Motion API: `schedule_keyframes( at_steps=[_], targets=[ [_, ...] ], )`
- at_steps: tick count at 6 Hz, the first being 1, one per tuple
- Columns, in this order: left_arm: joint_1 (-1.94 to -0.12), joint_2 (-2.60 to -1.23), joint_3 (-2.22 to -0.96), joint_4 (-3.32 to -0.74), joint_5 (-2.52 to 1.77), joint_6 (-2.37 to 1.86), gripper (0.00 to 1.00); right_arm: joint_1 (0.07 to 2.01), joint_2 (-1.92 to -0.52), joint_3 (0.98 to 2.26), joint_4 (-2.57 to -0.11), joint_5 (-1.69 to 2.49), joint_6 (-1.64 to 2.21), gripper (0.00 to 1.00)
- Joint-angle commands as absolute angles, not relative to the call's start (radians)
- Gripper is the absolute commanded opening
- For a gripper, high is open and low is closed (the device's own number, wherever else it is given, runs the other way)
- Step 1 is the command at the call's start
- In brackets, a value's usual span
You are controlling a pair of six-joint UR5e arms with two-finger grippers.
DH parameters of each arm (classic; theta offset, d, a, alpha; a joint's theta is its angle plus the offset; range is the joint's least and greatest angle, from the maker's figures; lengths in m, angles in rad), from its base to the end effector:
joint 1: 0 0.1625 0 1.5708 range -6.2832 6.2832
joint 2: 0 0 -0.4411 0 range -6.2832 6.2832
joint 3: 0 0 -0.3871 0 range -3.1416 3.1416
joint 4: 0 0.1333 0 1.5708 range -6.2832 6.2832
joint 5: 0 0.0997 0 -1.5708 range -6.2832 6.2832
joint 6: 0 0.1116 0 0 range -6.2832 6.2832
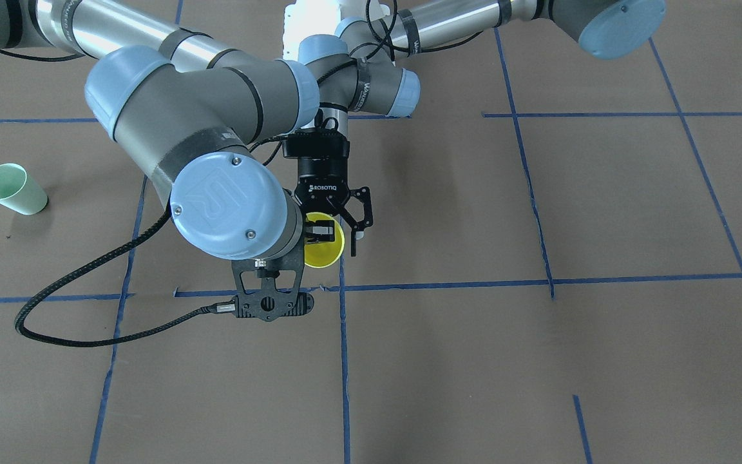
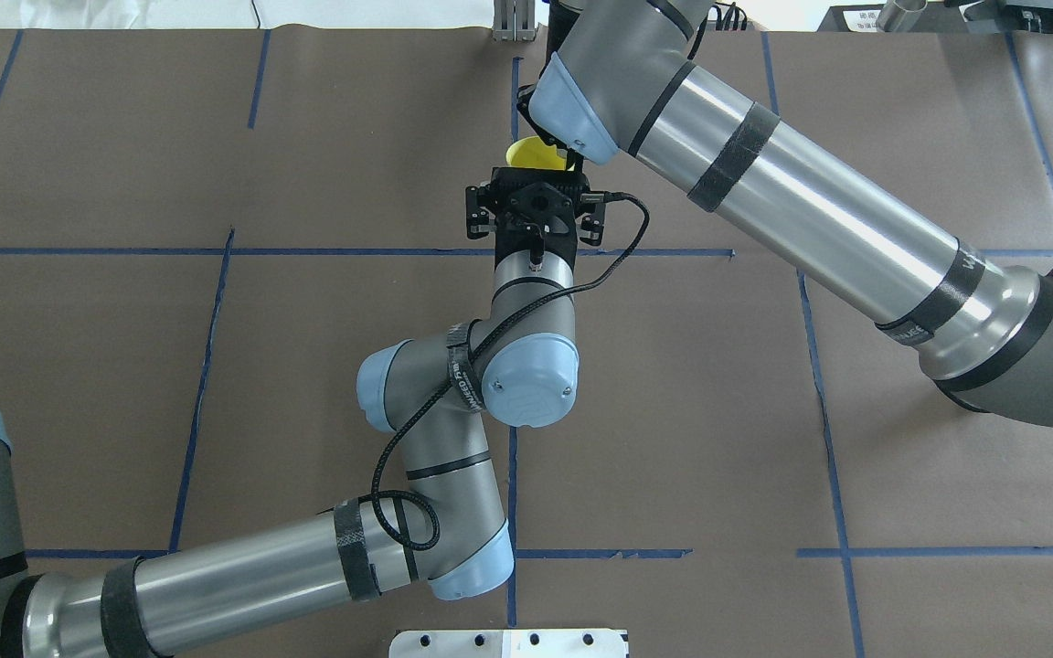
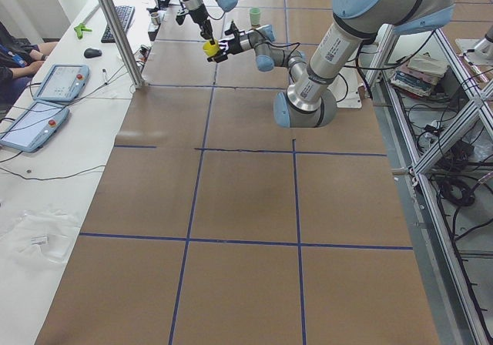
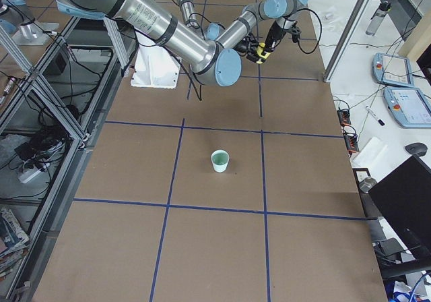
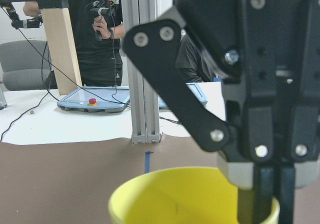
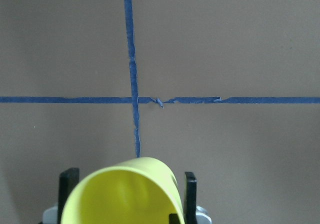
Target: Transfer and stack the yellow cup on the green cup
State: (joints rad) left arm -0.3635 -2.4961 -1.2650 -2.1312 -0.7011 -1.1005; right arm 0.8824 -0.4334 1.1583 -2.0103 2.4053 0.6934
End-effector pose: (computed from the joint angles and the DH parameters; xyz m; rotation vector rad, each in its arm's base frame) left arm 0.6439 -0.4788 0.1383 1.1395 0.6945 -0.4211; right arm -0.4735 -0.6553 0.1349 -0.3211 -0.8098 -0.1144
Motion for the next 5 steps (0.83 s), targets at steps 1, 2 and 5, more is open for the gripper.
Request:
schedule_keyframes(
  at_steps=[1,2,5],
  targets=[
    [-0.364,-2.481,-1.266,-2.134,-0.701,-1.101,1.00,0.888,-0.431,1.190,-2.020,2.405,0.693,0.00],
    [-0.362,-2.479,-1.262,-2.134,-0.701,-1.101,1.00,0.899,-0.413,1.212,-2.031,2.405,0.693,0.00],
    [-0.344,-2.465,-1.259,-2.134,-0.701,-1.101,1.00,0.971,-0.350,1.213,-2.034,2.424,0.693,0.00]
  ],
)
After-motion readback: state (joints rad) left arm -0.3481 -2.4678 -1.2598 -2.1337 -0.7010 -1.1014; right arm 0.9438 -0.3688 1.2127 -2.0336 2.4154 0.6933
